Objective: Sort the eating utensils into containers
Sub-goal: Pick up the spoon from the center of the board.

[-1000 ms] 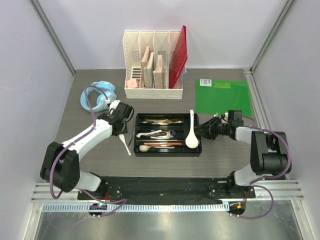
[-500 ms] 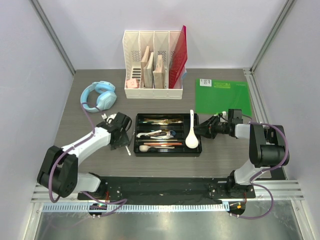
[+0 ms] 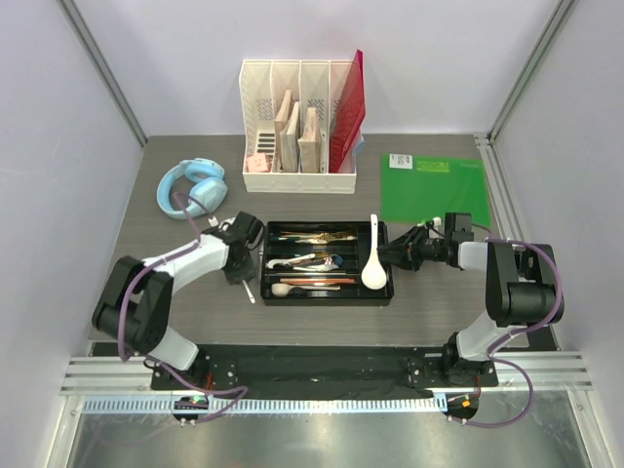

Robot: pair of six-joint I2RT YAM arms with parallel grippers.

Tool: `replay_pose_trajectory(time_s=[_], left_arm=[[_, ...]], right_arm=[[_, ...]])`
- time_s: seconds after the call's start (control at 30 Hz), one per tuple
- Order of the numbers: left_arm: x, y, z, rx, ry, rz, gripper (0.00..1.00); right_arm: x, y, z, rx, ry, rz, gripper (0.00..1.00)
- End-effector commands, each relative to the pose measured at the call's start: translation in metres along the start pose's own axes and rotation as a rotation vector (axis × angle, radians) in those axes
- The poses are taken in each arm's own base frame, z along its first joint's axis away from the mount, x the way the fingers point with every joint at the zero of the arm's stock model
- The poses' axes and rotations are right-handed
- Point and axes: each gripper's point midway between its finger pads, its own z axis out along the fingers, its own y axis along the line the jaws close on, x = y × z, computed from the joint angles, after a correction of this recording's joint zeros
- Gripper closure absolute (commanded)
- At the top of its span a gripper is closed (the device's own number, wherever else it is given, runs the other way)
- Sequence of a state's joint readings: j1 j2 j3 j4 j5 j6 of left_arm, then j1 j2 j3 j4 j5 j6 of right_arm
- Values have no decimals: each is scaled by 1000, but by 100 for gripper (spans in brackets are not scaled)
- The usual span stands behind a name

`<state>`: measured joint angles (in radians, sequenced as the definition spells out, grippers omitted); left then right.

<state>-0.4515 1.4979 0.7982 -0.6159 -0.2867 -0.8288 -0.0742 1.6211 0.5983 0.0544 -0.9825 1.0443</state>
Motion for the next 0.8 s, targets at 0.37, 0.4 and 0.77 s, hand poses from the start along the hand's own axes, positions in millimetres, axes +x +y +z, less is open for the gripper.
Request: replay_pose_trajectory(time_s=[0.37, 0.4, 0.77], left_arm=[[41, 7, 12, 40, 129, 50, 100], [40, 16, 5, 8, 126, 75, 100], [-72, -12, -96, 59, -156, 153, 100]], right_arm=[[-17, -64, -1, 244, -167, 103, 63], [-17, -64, -1, 246, -167, 104, 63], [-19, -62, -4, 257, -195, 129, 63]])
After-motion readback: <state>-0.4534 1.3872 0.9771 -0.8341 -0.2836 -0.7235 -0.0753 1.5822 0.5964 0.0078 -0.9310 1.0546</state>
